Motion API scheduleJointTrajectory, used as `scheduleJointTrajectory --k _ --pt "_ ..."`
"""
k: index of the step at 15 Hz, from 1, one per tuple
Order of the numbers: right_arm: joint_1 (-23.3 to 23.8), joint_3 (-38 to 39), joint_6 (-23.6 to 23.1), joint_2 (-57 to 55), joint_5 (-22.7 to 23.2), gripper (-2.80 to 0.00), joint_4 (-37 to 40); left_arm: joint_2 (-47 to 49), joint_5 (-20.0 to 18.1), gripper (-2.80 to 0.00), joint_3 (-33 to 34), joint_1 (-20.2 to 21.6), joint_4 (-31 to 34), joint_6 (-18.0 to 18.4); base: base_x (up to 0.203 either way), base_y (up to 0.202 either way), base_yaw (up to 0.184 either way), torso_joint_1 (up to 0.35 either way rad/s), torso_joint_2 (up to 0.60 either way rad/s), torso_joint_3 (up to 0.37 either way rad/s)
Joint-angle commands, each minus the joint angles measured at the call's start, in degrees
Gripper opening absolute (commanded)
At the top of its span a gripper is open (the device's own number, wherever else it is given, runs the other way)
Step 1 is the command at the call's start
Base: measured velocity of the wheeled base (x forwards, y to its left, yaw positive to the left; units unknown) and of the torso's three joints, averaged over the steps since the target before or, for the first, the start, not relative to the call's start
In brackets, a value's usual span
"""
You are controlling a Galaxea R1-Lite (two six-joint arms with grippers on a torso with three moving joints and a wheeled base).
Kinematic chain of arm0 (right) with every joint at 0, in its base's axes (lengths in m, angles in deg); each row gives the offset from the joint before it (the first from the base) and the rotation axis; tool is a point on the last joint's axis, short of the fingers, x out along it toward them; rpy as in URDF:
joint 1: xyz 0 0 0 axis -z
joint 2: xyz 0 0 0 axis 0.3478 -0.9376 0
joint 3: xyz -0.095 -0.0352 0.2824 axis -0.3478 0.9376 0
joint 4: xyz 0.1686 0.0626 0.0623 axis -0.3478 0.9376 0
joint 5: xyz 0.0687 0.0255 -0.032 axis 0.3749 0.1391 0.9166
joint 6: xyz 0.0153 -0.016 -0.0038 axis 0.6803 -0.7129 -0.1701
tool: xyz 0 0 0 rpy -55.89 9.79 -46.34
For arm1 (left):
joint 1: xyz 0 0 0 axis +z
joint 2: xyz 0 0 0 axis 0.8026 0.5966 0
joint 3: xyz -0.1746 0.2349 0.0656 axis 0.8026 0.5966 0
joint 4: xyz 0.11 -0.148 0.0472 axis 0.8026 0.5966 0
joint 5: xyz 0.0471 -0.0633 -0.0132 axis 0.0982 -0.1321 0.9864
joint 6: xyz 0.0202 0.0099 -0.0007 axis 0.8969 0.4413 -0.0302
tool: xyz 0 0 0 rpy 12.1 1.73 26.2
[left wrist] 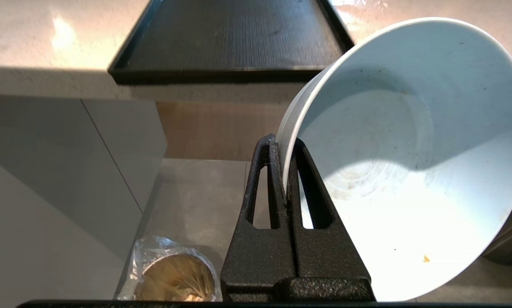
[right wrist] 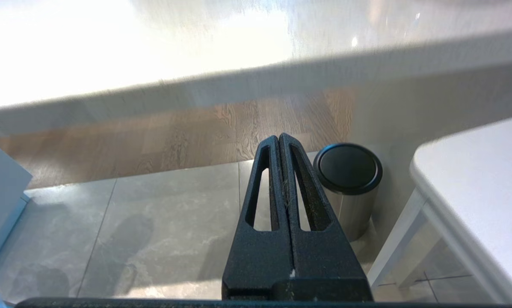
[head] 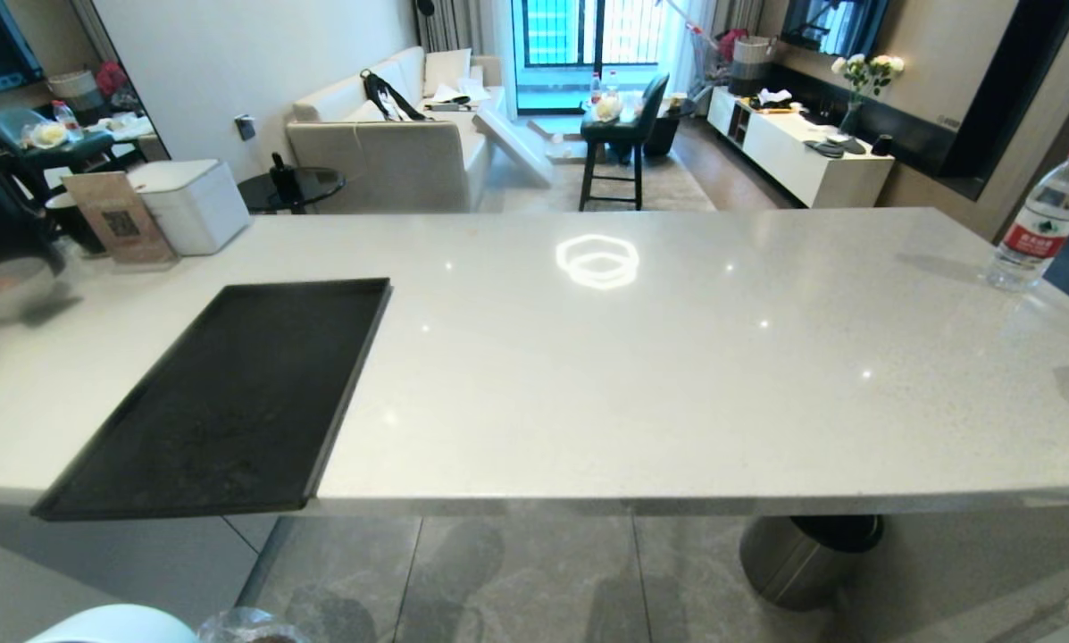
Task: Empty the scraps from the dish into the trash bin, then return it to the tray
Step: Put the bowl back to the table
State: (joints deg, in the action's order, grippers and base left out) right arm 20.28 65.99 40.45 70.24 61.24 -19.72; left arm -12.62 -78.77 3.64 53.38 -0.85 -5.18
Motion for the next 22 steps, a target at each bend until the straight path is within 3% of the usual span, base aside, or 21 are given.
scheduleJointTrajectory --k 1,9,22 --pt "0.0 0.0 0.0 0.0 0.0 -2.80 0.0 0.1 0.0 -2.80 0.0 0.0 -0.1 -0.1 0.000 0.000 0.000 0.193 -0.55 -0.357" --pt "0.0 0.0 0.0 0.0 0.0 -2.80 0.0 0.1 0.0 -2.80 0.0 0.0 -0.1 -0.1 0.000 0.000 0.000 0.214 -0.57 -0.357" --pt "0.0 0.0 0.0 0.0 0.0 -2.80 0.0 0.1 0.0 -2.80 0.0 0.0 -0.1 0.0 0.000 0.000 0.000 0.148 -0.35 -0.200"
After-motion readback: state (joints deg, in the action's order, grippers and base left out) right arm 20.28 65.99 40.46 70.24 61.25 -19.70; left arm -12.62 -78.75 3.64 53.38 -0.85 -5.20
